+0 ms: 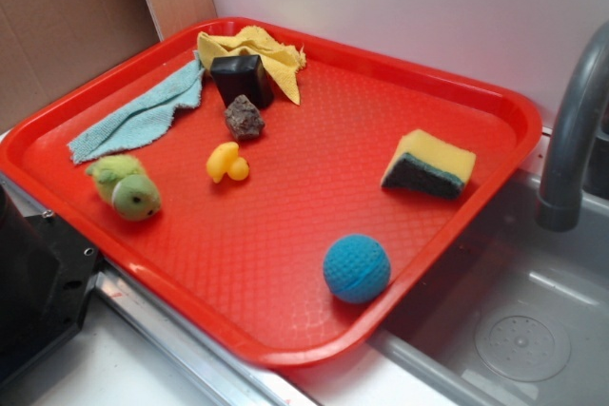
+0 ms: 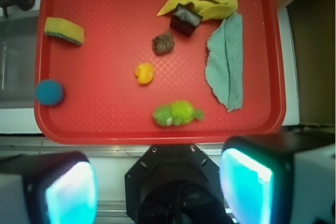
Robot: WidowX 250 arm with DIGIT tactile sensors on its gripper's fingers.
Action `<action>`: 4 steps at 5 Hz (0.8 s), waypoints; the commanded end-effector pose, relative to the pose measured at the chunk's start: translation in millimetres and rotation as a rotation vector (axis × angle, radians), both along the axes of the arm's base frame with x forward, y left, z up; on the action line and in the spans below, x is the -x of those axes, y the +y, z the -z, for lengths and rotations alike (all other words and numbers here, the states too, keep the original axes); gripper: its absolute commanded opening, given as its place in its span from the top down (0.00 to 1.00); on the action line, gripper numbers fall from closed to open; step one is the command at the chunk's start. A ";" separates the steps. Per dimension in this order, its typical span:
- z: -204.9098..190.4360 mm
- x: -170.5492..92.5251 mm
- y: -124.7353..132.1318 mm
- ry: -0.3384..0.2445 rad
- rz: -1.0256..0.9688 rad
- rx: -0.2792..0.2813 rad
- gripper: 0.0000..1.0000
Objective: Grab the green sponge.
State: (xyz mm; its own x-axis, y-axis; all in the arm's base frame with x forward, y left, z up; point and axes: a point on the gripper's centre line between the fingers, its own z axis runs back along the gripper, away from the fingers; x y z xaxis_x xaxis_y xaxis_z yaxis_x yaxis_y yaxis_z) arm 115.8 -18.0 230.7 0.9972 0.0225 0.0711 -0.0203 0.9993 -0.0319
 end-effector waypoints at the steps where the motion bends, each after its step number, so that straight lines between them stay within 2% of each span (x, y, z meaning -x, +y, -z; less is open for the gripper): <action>1: 39.9 -62.8 -33.3 0.047 0.321 -0.051 0.00; 2: 70.6 -105.1 -47.4 0.037 0.425 -0.065 0.00; 3: 94.5 -143.0 -64.4 -0.027 0.425 -0.123 0.00; 4: 94.5 -143.0 -64.4 -0.027 0.425 -0.123 0.00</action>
